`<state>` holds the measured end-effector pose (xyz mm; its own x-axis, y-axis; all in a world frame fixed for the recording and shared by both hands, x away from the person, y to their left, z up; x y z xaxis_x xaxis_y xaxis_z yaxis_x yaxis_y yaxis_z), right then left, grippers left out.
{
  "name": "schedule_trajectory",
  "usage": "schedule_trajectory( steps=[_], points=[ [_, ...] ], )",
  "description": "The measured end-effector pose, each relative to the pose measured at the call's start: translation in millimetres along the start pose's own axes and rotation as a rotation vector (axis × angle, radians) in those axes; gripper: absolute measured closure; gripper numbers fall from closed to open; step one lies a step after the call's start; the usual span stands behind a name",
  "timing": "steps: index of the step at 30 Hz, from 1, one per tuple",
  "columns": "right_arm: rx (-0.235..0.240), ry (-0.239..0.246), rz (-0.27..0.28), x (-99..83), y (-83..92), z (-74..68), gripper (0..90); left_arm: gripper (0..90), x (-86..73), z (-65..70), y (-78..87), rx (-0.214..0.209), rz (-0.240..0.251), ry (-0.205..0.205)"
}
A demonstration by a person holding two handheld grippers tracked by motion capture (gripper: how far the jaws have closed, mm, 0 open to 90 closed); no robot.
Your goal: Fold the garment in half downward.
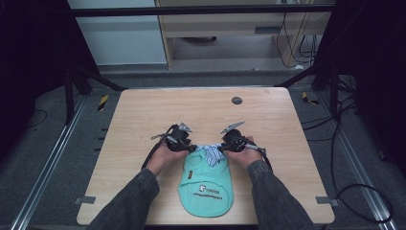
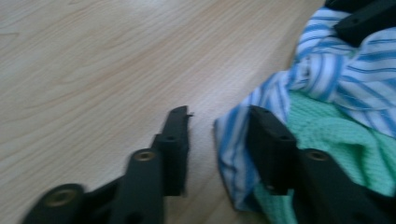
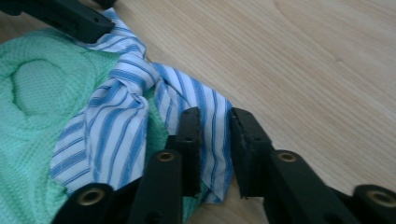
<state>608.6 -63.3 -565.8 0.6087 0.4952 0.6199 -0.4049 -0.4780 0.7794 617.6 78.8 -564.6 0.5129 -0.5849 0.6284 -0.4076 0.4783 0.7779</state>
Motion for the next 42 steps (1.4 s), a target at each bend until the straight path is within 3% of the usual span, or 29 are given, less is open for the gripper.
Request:
schedule_trajectory(
  steps=[1,3,7,12,16,25,34,42],
  points=[
    [0.006,0.000,-0.003,-0.3,-0.1,-1.5,78.5,69.1,-0.7,3.6,0.5,-0.011,0.004,0.001],
    [0.020,0.000,-0.007,-0.7,0.6,-5.5,83.4,79.9,-2.1,7.8,1.8,-0.012,0.000,0.002],
    [0.011,0.015,0.005,0.8,5.2,-7.6,84.0,85.5,-2.0,9.5,7.3,0.001,-0.004,-0.008],
    [-0.004,0.048,0.039,7.1,20.1,-15.8,84.1,86.4,3.5,12.1,22.4,0.014,0.028,-0.018],
    [-0.002,0.058,0.070,13.7,30.0,-21.4,84.1,86.6,10.1,13.1,38.4,0.039,0.052,-0.050],
    [0.009,0.109,0.104,23.2,44.6,-27.9,83.9,86.7,17.7,12.9,49.8,0.043,0.082,-0.056],
    [-0.002,0.117,0.136,33.2,58.4,-30.1,83.9,86.7,30.2,12.0,68.8,0.063,0.107,-0.082],
    [-0.005,0.141,0.130,37.7,61.8,-31.5,84.0,86.7,33.5,11.4,73.9,0.056,0.113,-0.085]
  ],
)
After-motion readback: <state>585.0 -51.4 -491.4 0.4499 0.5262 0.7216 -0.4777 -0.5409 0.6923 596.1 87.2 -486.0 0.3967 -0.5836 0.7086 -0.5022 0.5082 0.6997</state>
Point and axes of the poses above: each handheld gripper's, and its own axes: y roughly backward along the jaws, x roughly out of its top, z roughly to its right, the point moved 10 cm from there along -y, roughly forward along the jaws, and after that the axes turned 2 degrees about x, right-handed, at the moved point
